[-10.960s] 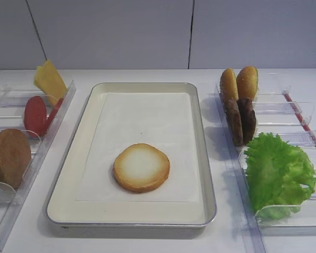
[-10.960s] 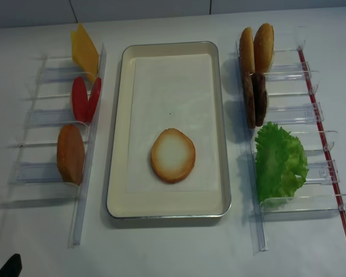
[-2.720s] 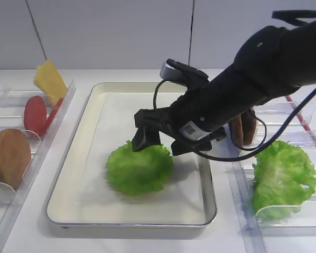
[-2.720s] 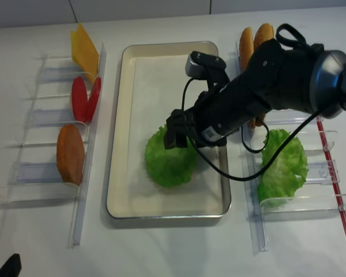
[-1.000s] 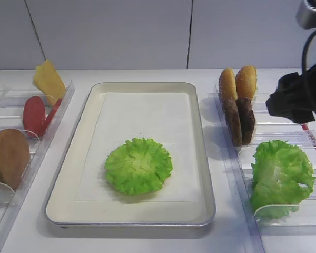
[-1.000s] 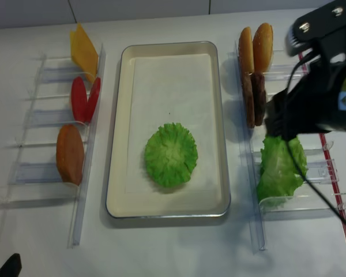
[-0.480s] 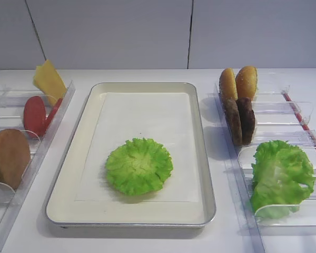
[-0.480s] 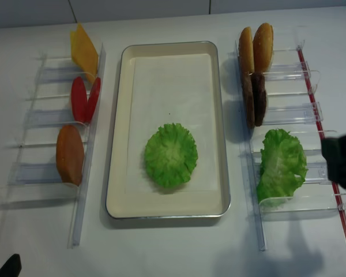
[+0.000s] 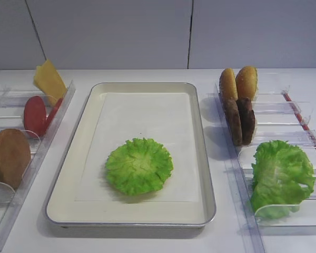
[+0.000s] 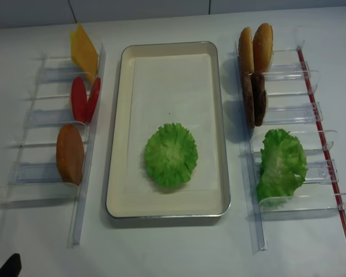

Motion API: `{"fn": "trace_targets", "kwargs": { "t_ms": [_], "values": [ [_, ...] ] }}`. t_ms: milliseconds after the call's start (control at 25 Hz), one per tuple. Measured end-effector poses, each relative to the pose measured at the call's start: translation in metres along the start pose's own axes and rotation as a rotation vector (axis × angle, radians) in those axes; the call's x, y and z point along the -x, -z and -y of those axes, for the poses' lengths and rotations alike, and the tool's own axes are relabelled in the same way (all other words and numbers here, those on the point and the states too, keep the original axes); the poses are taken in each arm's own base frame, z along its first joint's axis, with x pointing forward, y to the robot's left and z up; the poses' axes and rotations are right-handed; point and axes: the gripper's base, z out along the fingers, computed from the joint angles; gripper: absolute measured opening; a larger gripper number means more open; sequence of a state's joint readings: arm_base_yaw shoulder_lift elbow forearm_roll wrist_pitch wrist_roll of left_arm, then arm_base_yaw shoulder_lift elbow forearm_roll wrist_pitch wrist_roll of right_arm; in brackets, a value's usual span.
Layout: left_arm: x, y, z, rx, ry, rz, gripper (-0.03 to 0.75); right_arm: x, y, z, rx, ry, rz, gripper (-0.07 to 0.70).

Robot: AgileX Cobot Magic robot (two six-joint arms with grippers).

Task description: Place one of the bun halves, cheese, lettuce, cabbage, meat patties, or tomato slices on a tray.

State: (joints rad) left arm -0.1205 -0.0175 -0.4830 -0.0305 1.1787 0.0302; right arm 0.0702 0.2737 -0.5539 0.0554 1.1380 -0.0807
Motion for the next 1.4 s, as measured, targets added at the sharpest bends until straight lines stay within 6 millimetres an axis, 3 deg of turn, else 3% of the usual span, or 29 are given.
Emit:
{"fn": "trace_targets", "kwargs": {
  "t_ms": [240,400,680,1400],
  "values": [
    [0.000,0.000,0.000,0.000,0.000,0.000,0.412,-0.028,0.021,-0.001,-0.023,-0.023,0.048,0.519],
    [0.000,0.000,0.000,0.000,0.000,0.000,0.412,-0.045,0.023,-0.001,-0.035,-0.019,0.110,0.517],
    [0.000,0.000,0.000,0.000,0.000,0.000,0.412,-0.042,0.015,-0.001,-0.029,-0.001,0.196,0.513],
    [0.000,0.000,0.000,0.000,0.000,0.000,0.412,-0.041,0.013,-0.002,-0.018,-0.017,0.208,0.496]
  ]
}}
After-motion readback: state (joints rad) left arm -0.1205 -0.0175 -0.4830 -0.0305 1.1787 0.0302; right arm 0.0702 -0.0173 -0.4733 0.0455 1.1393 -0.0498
